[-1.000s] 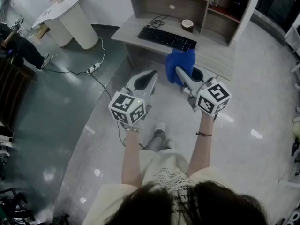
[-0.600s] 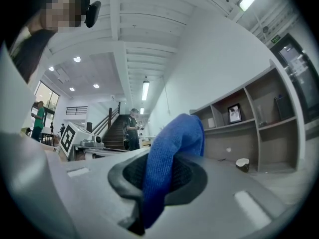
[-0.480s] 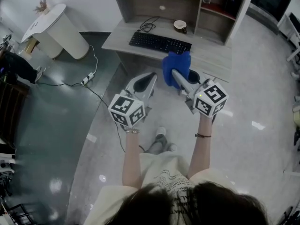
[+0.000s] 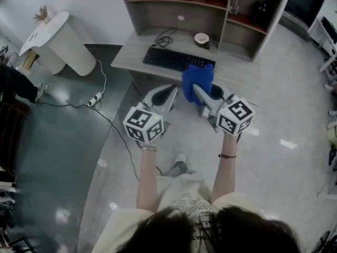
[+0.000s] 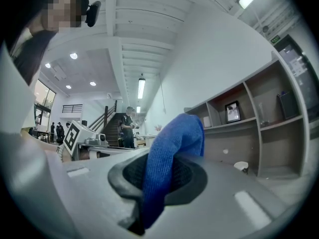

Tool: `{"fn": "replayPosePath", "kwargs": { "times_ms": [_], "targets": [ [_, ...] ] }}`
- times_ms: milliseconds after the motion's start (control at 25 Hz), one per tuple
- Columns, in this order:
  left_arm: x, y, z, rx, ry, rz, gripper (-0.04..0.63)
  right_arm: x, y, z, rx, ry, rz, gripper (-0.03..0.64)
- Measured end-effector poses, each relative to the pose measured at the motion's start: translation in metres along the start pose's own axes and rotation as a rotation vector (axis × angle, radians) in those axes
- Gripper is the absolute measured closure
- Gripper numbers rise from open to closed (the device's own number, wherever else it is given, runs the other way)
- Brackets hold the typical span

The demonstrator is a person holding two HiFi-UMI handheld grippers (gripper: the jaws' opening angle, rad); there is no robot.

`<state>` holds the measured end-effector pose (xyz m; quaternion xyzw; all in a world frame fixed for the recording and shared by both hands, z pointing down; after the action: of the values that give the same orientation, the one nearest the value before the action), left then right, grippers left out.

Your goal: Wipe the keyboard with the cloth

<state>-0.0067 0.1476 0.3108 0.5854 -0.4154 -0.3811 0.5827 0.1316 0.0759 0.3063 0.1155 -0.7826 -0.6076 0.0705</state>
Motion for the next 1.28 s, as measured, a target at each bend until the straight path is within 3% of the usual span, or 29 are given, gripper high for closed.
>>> {"fn": "replayPosePath", "kwargs": {
  "times_ms": [800, 1280],
  "targets": [
    [0.064, 0.024, 0.078, -0.042, 0.101, 0.018, 0.591, 0.059, 0.013, -0.063, 0.037, 0.102, 0.011, 0.557],
    [0.094, 0.039, 0.088, -0.065, 0.151, 0.042, 0.591, 0.059, 0.017, -0.093, 0.059, 0.168, 0.02, 0.557]
  ]
}}
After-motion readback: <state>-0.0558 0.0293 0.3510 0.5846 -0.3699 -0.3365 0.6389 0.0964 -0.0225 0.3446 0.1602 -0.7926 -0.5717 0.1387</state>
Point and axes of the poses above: the fingertips, and each gripper's own axes: x forward along the fingers, z to its left, y out of its underside, the point moved 6 cm from there along -x, backward along the fingers, and after that the axes turned 8 degrees about x, right-handed, at the moved point
